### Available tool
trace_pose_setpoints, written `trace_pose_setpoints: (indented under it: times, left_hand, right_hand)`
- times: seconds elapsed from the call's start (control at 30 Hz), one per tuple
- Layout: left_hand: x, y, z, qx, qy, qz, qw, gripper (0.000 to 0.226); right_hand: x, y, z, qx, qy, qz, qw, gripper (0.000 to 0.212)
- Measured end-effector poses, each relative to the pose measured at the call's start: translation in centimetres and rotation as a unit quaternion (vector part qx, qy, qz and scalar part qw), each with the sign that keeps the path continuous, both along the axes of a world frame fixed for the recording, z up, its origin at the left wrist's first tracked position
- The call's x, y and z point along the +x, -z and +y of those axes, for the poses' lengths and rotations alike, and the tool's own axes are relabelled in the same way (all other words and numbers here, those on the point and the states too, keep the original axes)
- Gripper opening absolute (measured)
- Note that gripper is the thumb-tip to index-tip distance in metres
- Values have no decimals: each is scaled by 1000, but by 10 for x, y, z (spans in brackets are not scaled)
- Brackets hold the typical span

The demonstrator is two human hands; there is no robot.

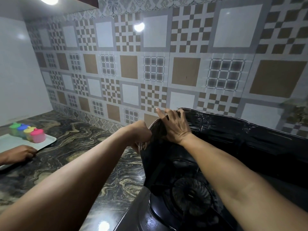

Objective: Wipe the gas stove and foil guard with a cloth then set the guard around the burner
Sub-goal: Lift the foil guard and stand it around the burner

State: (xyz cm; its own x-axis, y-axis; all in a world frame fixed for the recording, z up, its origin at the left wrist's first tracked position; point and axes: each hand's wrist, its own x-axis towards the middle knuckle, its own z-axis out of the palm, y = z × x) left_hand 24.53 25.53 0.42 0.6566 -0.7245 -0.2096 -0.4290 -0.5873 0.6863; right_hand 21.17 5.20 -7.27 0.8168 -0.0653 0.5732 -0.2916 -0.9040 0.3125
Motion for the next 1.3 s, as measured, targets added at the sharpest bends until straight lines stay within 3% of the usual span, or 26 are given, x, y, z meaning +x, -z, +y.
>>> trace_pose_setpoints:
  times: [0.23,0.4,0.5,0.67,1.0,1.2,1.3]
  left_hand:
    - [-5,0,1,21,0,30,999,14]
    - [-9,-1,4,21,-4,45,999,38]
    - [-15,-3,5,21,1,59,998,39]
    - [-23,-2,2,27,35,73,996,32]
    - [-34,-3,-7,52,52,50,996,36]
    - [-29,-2,-2,53,0,15,998,65]
    - [-28,-1,0,36,-16,22,999,68]
  right_hand:
    - [-15,-33,-12,62,15,20,998,96]
    - [-50,-62,-41,154,182,-8,971,65]
    - [-87,-73,-62,198,288,8,937,59]
    - [-155,-82,-82,211,384,47,898,24]
    - [-195,-65,-97,235,357,-32,904,19]
    - [-198,-65,-93,252,345,-34,903,30]
    - [-200,-68,-90,250,350,-27,902,36]
